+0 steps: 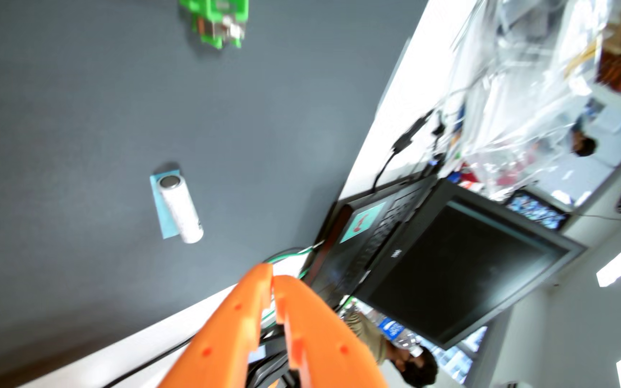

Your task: Insert Battery

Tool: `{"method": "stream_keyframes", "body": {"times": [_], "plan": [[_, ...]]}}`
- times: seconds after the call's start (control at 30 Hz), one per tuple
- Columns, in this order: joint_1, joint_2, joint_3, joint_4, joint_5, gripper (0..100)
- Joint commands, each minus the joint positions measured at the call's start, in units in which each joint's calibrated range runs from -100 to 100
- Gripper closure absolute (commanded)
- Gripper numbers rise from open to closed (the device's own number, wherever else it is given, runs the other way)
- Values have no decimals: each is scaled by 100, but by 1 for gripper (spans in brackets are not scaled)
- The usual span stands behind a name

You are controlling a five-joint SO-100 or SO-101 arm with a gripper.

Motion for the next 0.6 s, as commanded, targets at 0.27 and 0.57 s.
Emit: {"method": "stream_keyframes", "body": {"times": [0.27, 0.57], "plan": [[1460, 3956, -1941, -338, 884, 98], [1590, 5873, -2491, -880, 1070, 94]]}}
